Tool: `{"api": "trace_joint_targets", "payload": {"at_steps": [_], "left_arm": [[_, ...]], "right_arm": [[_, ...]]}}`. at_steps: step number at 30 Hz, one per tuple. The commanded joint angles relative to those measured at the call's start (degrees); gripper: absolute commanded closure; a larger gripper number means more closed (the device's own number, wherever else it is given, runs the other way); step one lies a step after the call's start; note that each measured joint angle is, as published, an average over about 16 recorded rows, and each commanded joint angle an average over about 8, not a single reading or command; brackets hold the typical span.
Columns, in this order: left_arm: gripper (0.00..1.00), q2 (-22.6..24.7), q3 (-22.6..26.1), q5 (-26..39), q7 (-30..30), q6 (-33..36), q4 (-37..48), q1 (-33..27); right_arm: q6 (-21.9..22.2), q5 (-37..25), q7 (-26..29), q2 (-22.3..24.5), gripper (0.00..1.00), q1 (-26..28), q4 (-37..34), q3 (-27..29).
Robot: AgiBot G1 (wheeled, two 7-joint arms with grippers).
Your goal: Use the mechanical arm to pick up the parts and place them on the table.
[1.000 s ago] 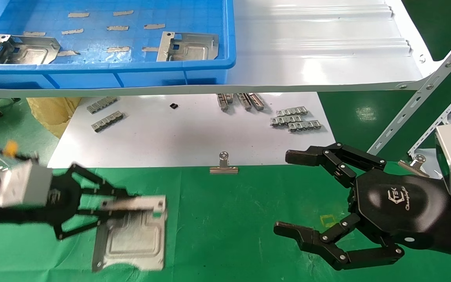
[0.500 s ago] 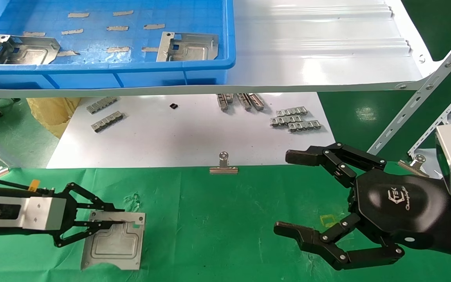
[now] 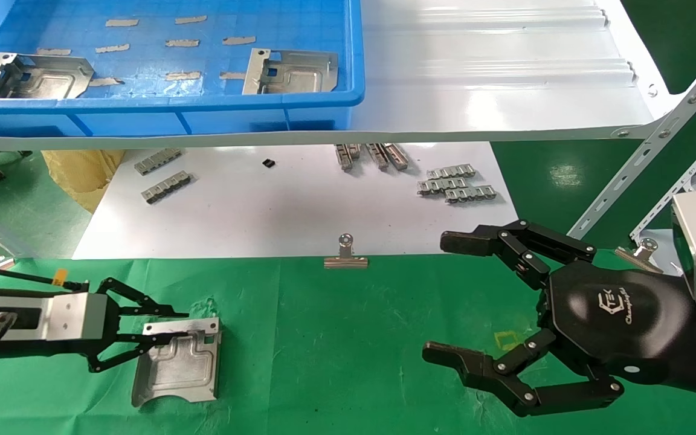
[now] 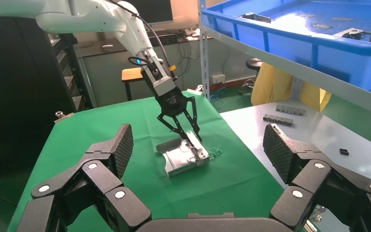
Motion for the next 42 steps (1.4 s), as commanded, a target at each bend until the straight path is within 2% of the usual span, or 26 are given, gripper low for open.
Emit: {"api": "trace_joint_targets", "payload": {"at_steps": [1,6,15,26,42], "left_arm": [[0.0,0.43,0.05,0.08,1.17,0.22,0.98,-0.01],[0.0,0.88,-0.53,-1.33,0.21,1.9,2.73,-1.28],[0.0,-0.88,-1.86,-8.09,-7.28,4.13,0.57,1.73],[0.0,-1.23,-2.21,-8.72,-8.13,4.14,-0.66,2.52],[0.0,-3.55,-11.06,-11.64,-19.91,2.59,-14.94,9.94]], "right_arm": [[0.0,0.0,0.0,0.0,0.0,0.0,0.0,0.0],[0.0,0.0,0.0,0.0,0.0,0.0,0.0,0.0],[0.01,0.0,0.0,0.0,0.0,-0.01,-0.01,0.0],[0.01,0.01,0.0,0.01,0.0,-0.01,-0.01,0.0],[0.01,0.01,0.0,0.01,0.0,-0.02,-0.01,0.0]]}}
